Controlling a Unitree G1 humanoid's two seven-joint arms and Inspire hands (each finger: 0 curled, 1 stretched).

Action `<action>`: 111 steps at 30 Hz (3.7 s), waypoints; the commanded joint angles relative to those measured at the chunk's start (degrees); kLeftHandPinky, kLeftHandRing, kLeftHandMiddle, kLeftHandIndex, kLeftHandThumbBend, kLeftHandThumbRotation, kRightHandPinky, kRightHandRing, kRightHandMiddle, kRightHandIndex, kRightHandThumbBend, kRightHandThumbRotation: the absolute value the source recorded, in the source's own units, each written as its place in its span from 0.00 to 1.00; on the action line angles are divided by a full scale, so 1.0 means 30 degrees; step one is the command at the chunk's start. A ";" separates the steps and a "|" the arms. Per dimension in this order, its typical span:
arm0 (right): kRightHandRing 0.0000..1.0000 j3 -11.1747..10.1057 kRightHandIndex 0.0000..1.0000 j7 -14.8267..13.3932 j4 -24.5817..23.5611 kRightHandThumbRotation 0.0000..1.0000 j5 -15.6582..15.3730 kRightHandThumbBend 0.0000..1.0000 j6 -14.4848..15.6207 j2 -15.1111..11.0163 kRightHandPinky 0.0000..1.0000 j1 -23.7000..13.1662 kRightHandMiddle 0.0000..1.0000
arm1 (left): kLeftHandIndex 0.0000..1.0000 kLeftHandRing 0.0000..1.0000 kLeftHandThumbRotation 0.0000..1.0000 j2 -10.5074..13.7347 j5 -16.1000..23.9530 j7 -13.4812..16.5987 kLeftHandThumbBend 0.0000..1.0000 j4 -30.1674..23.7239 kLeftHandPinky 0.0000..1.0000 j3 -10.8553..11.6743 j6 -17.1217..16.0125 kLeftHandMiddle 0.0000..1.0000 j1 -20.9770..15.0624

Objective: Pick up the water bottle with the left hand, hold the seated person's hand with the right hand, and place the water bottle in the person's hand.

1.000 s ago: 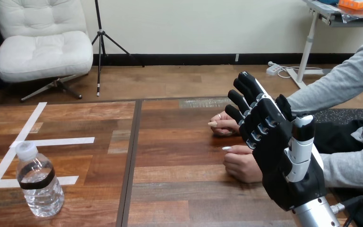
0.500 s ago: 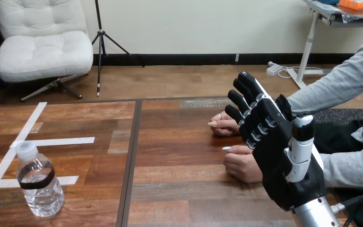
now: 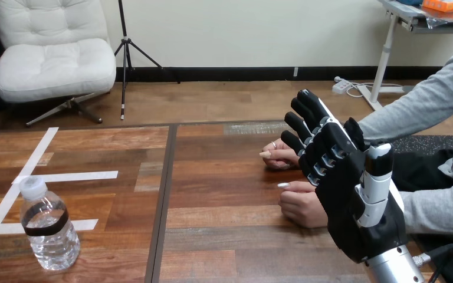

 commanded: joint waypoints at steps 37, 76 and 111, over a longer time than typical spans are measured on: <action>1.00 -0.0211 0.96 0.0025 -0.0634 1.00 0.0272 0.95 0.0052 -0.0146 1.00 -0.0481 0.99 | 1.00 1.00 0.72 0.0744 -0.1222 -0.0840 1.00 0.0527 1.00 -0.0458 0.2399 1.00 -0.1560; 1.00 -0.0192 0.96 -0.0051 -0.0722 1.00 0.0287 0.95 0.0151 -0.0107 1.00 -0.0429 0.99 | 1.00 1.00 0.00 0.0784 -0.1692 -0.1718 1.00 0.1185 1.00 -0.0451 0.1860 1.00 -0.1835; 1.00 -0.0191 0.96 -0.0009 -0.0656 1.00 0.0323 0.95 0.0093 -0.0080 1.00 -0.0458 0.99 | 1.00 1.00 0.00 0.1561 -0.0071 -0.1753 1.00 0.0752 1.00 -0.1170 0.2526 1.00 -0.1298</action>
